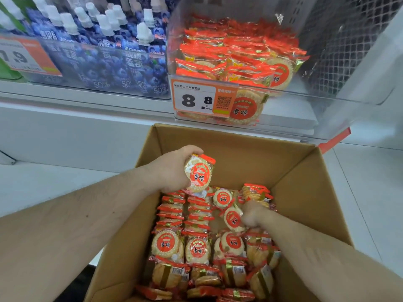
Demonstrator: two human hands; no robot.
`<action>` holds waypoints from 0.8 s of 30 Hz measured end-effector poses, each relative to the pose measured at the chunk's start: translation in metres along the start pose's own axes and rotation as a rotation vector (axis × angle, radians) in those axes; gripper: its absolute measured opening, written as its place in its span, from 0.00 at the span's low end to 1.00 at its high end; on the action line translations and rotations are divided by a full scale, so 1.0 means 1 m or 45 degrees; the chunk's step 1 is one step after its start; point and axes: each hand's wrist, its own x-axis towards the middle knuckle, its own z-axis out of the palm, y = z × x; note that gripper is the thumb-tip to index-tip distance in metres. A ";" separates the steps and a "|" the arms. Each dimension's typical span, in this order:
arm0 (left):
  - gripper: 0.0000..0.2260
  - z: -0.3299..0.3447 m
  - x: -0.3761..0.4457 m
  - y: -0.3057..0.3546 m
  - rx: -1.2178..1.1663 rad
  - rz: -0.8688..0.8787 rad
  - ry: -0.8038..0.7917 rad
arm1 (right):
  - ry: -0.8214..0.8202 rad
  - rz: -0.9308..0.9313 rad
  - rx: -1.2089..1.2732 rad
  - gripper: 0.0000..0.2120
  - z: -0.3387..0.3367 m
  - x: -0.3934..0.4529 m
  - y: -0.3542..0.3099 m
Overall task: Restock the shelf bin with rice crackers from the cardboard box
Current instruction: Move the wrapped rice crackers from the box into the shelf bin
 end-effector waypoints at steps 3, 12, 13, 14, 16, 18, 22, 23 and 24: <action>0.38 0.000 -0.005 0.006 -0.037 0.047 0.000 | 0.058 -0.118 0.130 0.05 -0.052 -0.045 0.010; 0.38 0.000 -0.022 0.043 -0.360 0.227 0.064 | -0.192 -0.588 1.413 0.10 -0.120 -0.184 0.004; 0.38 0.001 -0.024 0.047 -0.404 0.254 0.054 | -0.208 -0.632 1.435 0.11 -0.118 -0.191 -0.001; 0.37 0.003 -0.027 0.051 -0.442 0.283 0.046 | -0.212 -0.652 1.442 0.11 -0.117 -0.198 -0.006; 0.37 0.005 -0.031 0.056 -0.502 0.323 0.031 | -0.154 -0.636 1.415 0.11 -0.112 -0.203 -0.013; 0.37 0.007 -0.033 0.059 -0.536 0.349 0.010 | -0.059 -0.588 1.373 0.10 -0.108 -0.203 -0.019; 0.39 0.005 -0.035 0.061 -0.622 0.335 -0.018 | 0.121 -0.531 1.368 0.12 -0.107 -0.201 -0.025; 0.38 0.004 -0.034 0.061 -0.654 0.323 -0.027 | 0.157 -0.528 1.369 0.14 -0.108 -0.200 -0.026; 0.37 0.003 -0.034 0.062 -0.684 0.319 -0.035 | 0.187 -0.523 1.361 0.16 -0.109 -0.201 -0.027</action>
